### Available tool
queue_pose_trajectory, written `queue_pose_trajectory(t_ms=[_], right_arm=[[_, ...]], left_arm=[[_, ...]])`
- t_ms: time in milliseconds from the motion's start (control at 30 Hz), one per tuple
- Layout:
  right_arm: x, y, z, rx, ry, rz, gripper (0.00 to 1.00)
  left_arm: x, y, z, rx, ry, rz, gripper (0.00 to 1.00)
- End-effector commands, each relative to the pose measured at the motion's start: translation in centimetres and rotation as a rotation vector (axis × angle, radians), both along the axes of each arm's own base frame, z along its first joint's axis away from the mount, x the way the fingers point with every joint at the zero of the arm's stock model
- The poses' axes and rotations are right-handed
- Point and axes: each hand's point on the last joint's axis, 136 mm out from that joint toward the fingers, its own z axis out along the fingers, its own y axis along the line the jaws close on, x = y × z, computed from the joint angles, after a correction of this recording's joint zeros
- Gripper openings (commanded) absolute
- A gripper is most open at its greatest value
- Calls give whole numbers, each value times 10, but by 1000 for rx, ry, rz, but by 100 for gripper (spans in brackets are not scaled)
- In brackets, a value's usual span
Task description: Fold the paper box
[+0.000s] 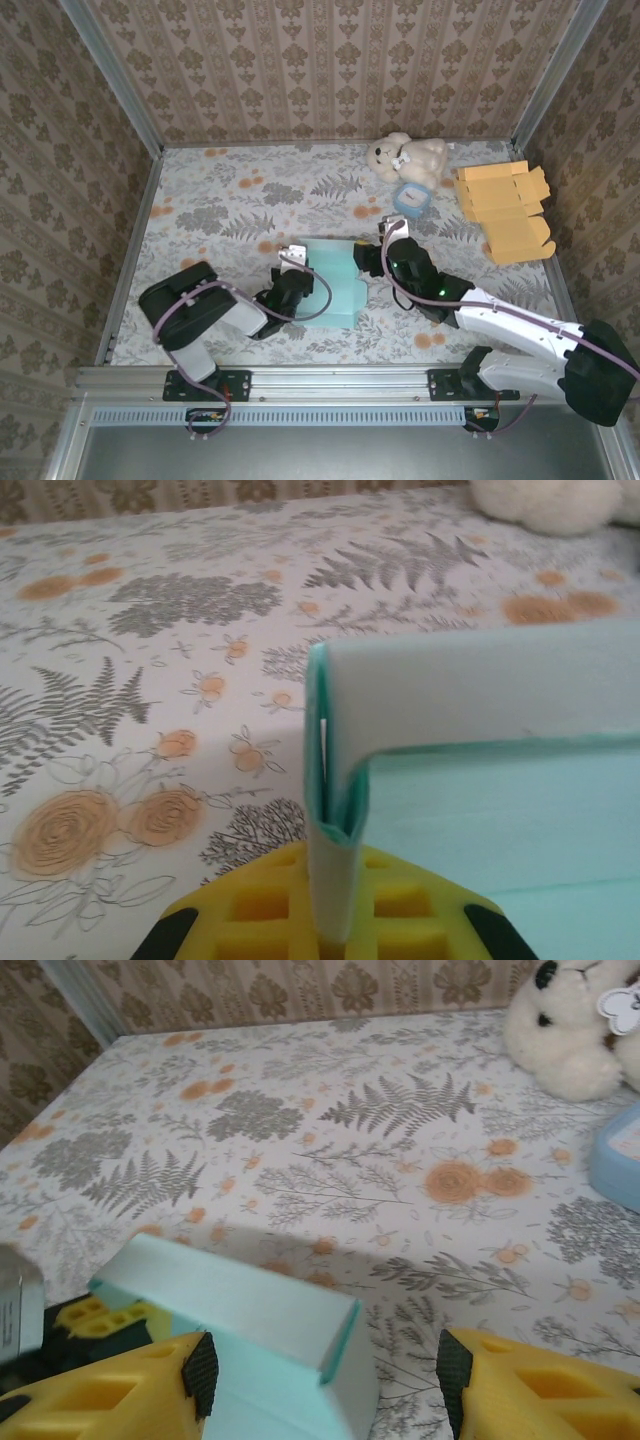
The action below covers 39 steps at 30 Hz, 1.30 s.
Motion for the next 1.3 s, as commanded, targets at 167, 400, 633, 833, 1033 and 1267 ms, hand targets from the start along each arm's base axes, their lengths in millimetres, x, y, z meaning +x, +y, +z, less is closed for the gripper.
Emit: queue_pose_trajectory(t_ms=[167,400,633,833,1033,1267], right_arm=[[14,5,-21,-29,62,-21,62],[22,-4,-53,-129,65,-69,61],[23,-17,-73,-201,80,-109,61],[20,-23,-88,-239,90,-114,61],[18,-25,-87,-230,87,-113,60],[18,-27,-86,-226,92,-134,60]], left_arm=[[3,-43,20,23,-140,-179,0],[2,-56,6,54,-123,-235,0],[6,-57,0,65,-117,-225,0],[11,-54,0,73,-123,-184,3],[10,-51,8,32,-123,-170,19],[0,-44,26,-11,-136,-192,39]])
